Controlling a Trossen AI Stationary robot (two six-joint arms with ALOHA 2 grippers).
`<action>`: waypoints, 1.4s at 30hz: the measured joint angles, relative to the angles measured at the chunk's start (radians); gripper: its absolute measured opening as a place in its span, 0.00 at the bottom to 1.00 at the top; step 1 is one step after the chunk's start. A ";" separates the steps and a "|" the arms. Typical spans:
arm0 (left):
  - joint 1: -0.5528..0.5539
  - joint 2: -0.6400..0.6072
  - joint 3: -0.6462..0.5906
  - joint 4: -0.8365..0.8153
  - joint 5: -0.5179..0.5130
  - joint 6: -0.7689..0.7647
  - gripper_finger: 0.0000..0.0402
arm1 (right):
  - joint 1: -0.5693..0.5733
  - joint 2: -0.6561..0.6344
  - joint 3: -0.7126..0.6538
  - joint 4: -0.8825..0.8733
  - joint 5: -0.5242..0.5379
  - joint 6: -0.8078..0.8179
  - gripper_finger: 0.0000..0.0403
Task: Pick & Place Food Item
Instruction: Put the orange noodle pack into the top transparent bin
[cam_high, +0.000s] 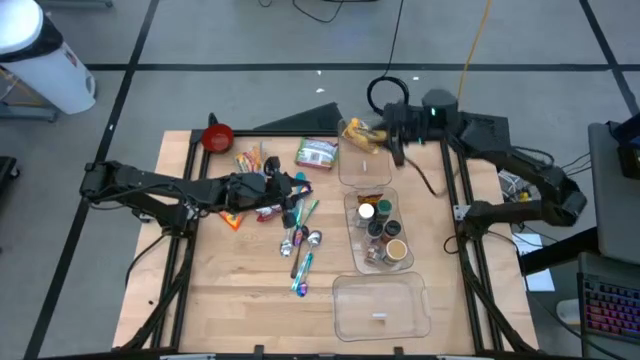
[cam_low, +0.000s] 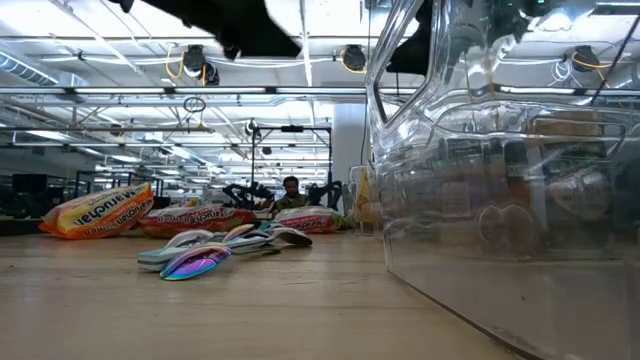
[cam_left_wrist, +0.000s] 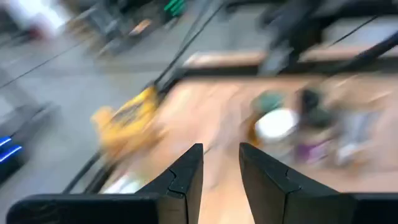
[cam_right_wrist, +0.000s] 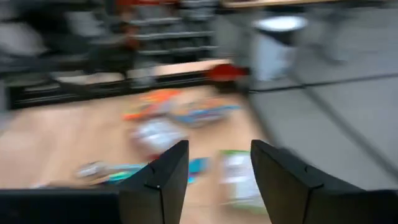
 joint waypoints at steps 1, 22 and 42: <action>0.003 0.000 0.000 -0.043 -0.069 -0.014 0.28 | 0.024 -0.029 -0.042 0.017 -0.022 0.009 0.41; 0.254 0.000 0.000 -0.946 0.072 -0.950 0.63 | 0.294 -0.340 -0.561 0.621 0.151 0.081 0.41; 0.281 0.000 -0.080 -1.097 0.090 -1.175 0.74 | 0.294 -0.329 -0.561 0.621 0.151 0.079 0.41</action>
